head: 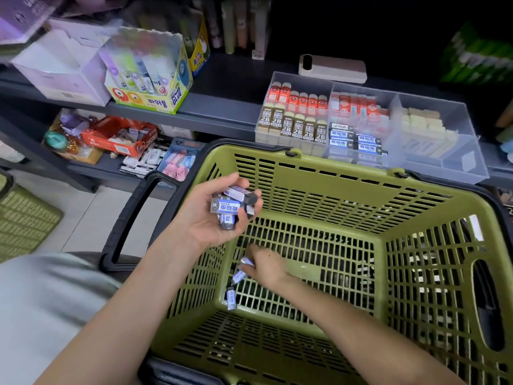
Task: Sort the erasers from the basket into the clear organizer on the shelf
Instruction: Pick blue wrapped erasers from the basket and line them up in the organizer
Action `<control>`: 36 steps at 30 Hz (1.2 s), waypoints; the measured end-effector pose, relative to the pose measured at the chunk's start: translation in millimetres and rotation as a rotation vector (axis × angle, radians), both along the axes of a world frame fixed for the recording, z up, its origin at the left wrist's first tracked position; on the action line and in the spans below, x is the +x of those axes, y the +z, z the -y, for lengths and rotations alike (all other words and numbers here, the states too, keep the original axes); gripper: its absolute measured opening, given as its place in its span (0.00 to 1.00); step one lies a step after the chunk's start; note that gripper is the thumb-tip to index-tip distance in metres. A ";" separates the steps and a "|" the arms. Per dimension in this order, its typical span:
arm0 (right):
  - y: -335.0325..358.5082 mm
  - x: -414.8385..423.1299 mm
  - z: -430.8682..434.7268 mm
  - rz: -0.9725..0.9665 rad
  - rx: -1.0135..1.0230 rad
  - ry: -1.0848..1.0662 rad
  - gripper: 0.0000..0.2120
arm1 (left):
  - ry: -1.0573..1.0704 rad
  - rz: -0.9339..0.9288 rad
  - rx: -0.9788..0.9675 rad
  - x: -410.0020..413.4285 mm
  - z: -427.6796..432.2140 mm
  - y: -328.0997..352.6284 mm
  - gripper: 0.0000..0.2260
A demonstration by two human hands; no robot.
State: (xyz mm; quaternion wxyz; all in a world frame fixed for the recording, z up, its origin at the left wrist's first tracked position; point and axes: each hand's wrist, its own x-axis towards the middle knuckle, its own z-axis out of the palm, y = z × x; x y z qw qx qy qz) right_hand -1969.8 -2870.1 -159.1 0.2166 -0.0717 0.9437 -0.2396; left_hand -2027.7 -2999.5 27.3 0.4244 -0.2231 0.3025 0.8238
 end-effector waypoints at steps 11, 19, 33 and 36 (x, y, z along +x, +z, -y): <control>-7.1 7.4 -4.9 -0.139 0.120 0.522 0.23 | 0.015 0.007 0.016 0.3 -0.3 0.5 0.07; 24.3 5.1 -24.9 -0.187 -0.296 0.071 0.14 | -0.008 0.009 -0.140 4.3 -0.4 -1.9 0.11; 222.1 -18.8 -105.4 -0.834 -0.374 -0.575 0.09 | -0.227 -0.131 -0.201 -1.1 -42.2 25.6 0.08; 236.5 -51.4 -130.6 -0.733 -0.129 -0.564 0.13 | -0.251 -0.143 -0.171 -7.6 -55.9 34.7 0.08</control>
